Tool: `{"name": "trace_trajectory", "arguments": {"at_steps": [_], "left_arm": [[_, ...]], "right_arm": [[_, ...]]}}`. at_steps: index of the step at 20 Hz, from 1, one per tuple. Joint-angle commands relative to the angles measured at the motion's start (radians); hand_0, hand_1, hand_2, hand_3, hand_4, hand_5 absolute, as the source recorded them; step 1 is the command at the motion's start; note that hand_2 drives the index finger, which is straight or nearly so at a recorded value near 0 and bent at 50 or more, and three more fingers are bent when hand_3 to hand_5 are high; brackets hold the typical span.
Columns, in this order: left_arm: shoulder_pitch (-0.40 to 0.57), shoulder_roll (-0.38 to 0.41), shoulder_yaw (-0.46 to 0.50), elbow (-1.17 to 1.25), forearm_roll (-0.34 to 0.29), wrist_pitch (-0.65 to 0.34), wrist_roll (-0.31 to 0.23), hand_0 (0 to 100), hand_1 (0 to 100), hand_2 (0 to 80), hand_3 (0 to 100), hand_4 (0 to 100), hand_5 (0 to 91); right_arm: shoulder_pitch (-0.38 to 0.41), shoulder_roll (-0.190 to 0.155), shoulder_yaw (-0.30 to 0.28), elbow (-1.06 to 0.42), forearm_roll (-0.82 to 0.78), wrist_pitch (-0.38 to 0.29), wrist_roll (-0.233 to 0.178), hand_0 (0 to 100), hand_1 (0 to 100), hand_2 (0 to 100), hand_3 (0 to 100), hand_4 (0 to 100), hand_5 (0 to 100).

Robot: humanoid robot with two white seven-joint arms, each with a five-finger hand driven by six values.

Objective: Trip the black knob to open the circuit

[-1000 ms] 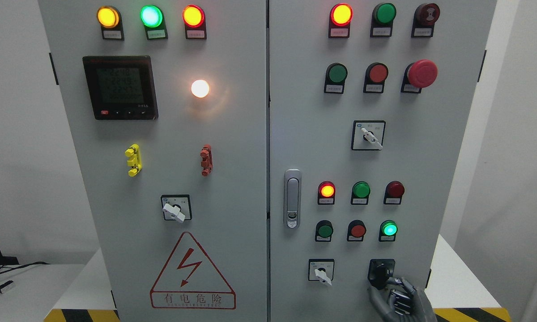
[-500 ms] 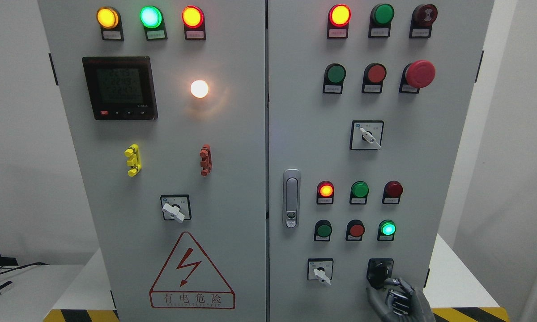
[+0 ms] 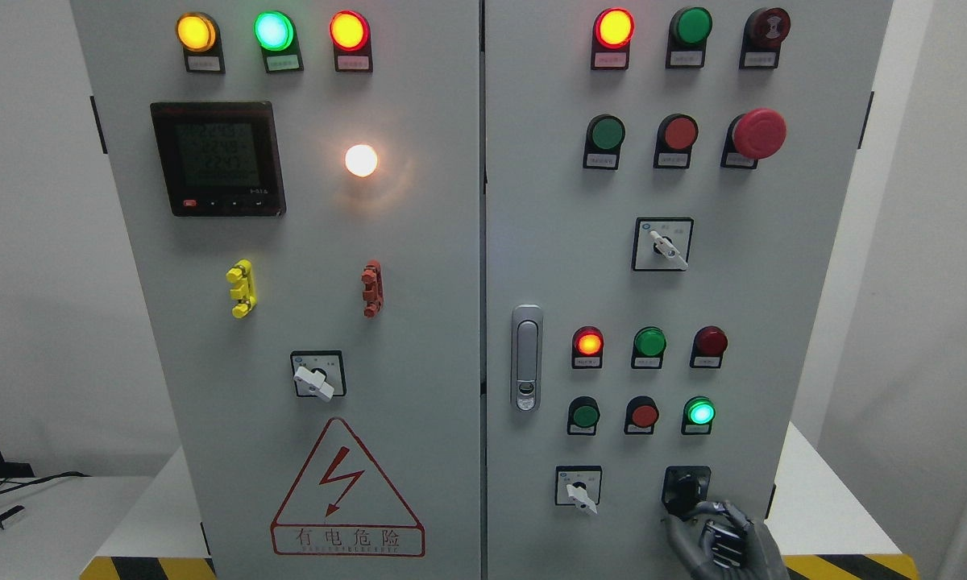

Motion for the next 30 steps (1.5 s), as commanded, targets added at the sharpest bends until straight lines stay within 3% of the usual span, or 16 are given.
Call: {"name": "trace_trajectory", "arguments": {"at_steps": [1, 30], "left_arm": [[0.0, 0.0, 0.0, 0.0, -0.031, -0.001, 0.001, 12, 39, 0.0, 0, 0, 0.0], [0.0, 0.0, 0.0, 0.0, -0.031, -0.001, 0.001, 12, 39, 0.0, 0, 0, 0.0]], "right_arm": [[0.001, -0.001, -0.008, 0.003, 0.015, 0.0, 0.001, 38, 83, 50, 100, 100, 96], [0.004, -0.006, -0.069, 0.022, 0.017, -0.006, 0.01, 38, 83, 49, 100, 100, 96]]}}
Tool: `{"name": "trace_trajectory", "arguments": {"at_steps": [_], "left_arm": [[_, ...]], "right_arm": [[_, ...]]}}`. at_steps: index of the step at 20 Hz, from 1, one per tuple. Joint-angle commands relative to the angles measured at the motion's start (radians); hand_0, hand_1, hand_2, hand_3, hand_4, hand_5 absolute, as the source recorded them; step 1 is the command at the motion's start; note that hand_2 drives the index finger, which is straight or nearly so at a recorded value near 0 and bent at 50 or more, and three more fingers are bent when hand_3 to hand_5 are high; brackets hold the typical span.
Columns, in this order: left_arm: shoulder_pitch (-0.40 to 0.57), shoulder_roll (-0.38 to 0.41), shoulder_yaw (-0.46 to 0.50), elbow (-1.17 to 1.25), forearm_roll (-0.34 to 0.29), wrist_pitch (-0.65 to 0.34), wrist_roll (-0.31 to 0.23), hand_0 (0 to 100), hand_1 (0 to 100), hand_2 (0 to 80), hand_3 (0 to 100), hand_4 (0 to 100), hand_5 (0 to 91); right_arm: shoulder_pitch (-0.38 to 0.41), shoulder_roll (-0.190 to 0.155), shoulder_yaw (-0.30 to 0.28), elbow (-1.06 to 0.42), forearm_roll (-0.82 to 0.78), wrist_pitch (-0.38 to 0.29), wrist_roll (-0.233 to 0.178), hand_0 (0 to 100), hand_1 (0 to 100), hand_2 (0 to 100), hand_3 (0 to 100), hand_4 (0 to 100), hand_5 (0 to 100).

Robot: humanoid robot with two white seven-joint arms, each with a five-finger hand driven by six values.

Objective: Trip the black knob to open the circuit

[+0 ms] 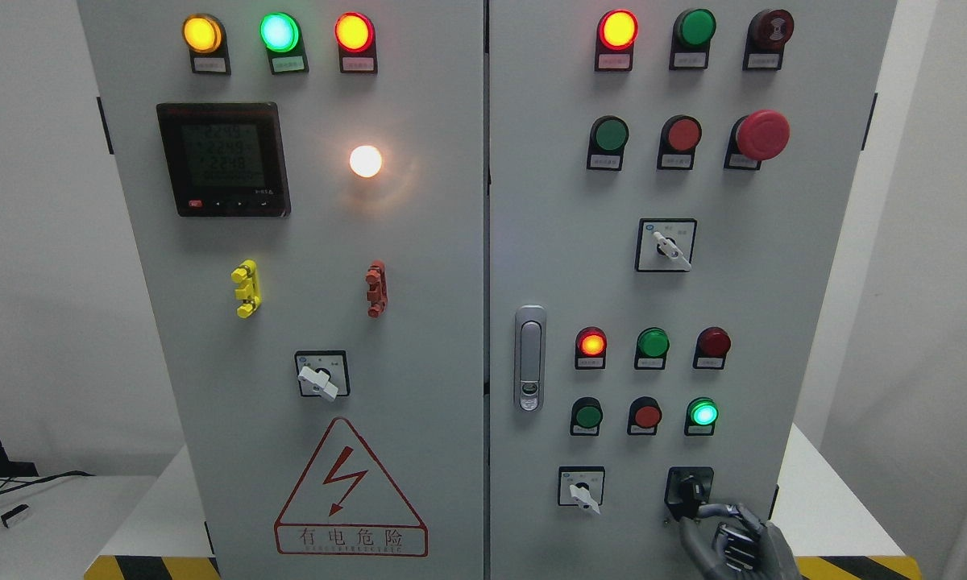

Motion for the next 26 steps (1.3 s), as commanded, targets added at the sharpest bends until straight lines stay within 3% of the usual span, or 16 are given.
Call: {"name": "trace_trajectory", "arguments": {"at_steps": [1, 10, 14, 16, 18, 21, 23, 24, 26], "left_arm": [[0.0, 0.0, 0.0, 0.0, -0.031, -0.001, 0.001, 12, 39, 0.0, 0, 0, 0.0], [0.0, 0.0, 0.0, 0.0, -0.031, -0.001, 0.001, 12, 39, 0.0, 0, 0, 0.0], [0.0, 0.0, 0.0, 0.0, -0.031, -0.001, 0.001, 12, 39, 0.0, 0, 0, 0.0], [0.0, 0.0, 0.0, 0.0, -0.031, -0.001, 0.001, 12, 39, 0.0, 0, 0, 0.0], [0.0, 0.0, 0.0, 0.0, -0.031, -0.001, 0.001, 12, 39, 0.0, 0, 0, 0.0], [0.0, 0.0, 0.0, 0.0, -0.031, -0.001, 0.001, 12, 39, 0.0, 0, 0, 0.0], [0.0, 0.0, 0.0, 0.0, -0.031, -0.001, 0.001, 12, 39, 0.0, 0, 0, 0.0], [0.0, 0.0, 0.0, 0.0, -0.031, -0.001, 0.001, 12, 39, 0.0, 0, 0, 0.0], [0.0, 0.0, 0.0, 0.0, -0.031, -0.001, 0.001, 12, 39, 0.0, 0, 0, 0.0]], "right_arm": [[0.0, -0.002, -0.028, 0.006, 0.017, 0.0, -0.002, 38, 83, 49, 100, 100, 96], [0.004, -0.003, -0.045, 0.005, 0.017, 0.0, -0.002, 38, 83, 49, 100, 100, 96], [0.046, -0.002, -0.068, -0.05, 0.008, 0.008, 0.001, 38, 82, 49, 100, 100, 96], [0.069, -0.002, -0.072, -0.096, 0.003, 0.011, 0.032, 40, 81, 51, 100, 100, 96], [0.106, -0.002, -0.092, -0.15, -0.003, 0.011, 0.049, 45, 74, 57, 100, 100, 96], [0.166, -0.006, -0.111, -0.21, -0.075, 0.012, 0.056, 39, 48, 62, 100, 95, 91], [0.218, -0.011, -0.129, -0.253, -0.11, 0.012, 0.081, 29, 34, 52, 80, 77, 78], [0.238, -0.011, -0.14, -0.268, -0.112, 0.012, 0.093, 26, 32, 50, 78, 74, 75], [0.273, -0.011, -0.161, -0.293, -0.116, 0.012, 0.109, 16, 20, 41, 62, 57, 56]]}}
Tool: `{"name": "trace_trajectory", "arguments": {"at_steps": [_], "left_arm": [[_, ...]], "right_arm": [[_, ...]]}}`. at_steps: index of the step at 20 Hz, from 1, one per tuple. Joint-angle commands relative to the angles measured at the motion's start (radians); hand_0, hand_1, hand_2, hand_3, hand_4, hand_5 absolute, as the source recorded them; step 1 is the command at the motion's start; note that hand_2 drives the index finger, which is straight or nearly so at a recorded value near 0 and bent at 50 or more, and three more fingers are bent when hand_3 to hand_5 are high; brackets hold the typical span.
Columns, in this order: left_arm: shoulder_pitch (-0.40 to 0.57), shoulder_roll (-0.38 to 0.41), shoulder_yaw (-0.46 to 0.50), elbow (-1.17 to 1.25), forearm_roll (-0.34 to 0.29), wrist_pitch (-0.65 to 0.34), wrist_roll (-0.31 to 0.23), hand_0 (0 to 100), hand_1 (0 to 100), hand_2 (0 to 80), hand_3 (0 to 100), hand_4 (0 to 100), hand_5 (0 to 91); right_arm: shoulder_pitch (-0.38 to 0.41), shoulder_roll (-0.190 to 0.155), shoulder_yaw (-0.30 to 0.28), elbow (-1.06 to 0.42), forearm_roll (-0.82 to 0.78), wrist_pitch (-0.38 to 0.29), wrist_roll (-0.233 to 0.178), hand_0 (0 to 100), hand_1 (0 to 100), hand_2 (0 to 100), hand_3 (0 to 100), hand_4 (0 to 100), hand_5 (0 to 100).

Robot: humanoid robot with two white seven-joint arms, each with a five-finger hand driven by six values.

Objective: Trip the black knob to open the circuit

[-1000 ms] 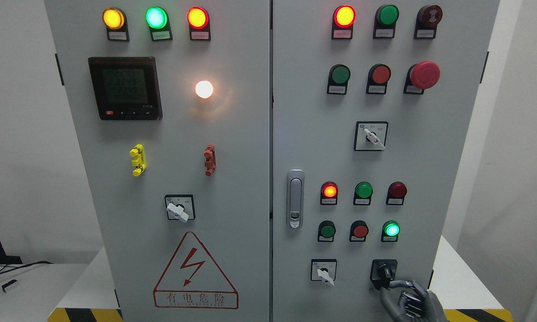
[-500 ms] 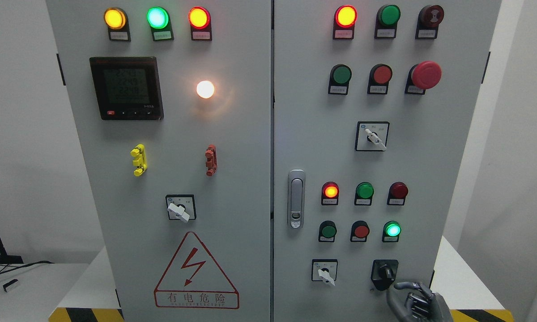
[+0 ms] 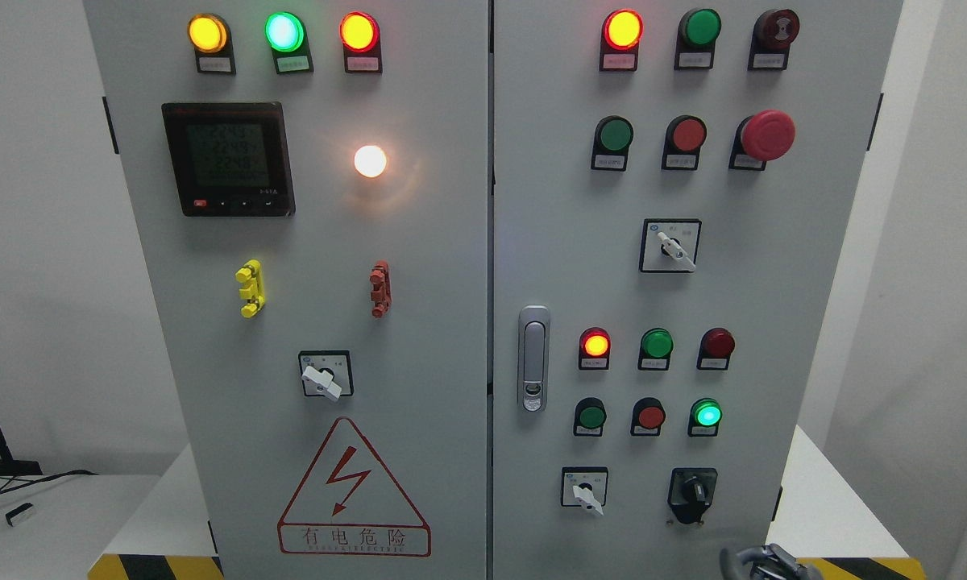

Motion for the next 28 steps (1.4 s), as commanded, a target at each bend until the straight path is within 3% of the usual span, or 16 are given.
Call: {"name": "trace_trajectory", "arguments": {"at_steps": [1, 8, 12, 28], "left_arm": [[0.0, -0.001, 0.0, 0.0, -0.031, -0.001, 0.001, 12, 39, 0.0, 0, 0, 0.0], [0.0, -0.001, 0.0, 0.0, -0.031, -0.001, 0.001, 12, 39, 0.0, 0, 0, 0.0], [0.0, 0.0, 0.0, 0.0, -0.031, -0.001, 0.001, 12, 39, 0.0, 0, 0, 0.0], [0.0, 0.0, 0.0, 0.0, -0.031, -0.001, 0.001, 12, 39, 0.0, 0, 0, 0.0]], "right_arm": [[0.115, 0.005, -0.08, -0.161, -0.047, 0.0, 0.03, 14, 19, 40, 60, 55, 53], [0.169, 0.002, -0.149, -0.211, -0.116, 0.002, 0.094, 2, 2, 30, 44, 40, 38], [0.2, 0.003, -0.176, -0.234, -0.119, 0.0, 0.142, 0, 0, 24, 36, 34, 32], [0.24, 0.007, -0.16, -0.241, -0.121, -0.005, 0.141, 0, 0, 17, 30, 28, 26]]}}
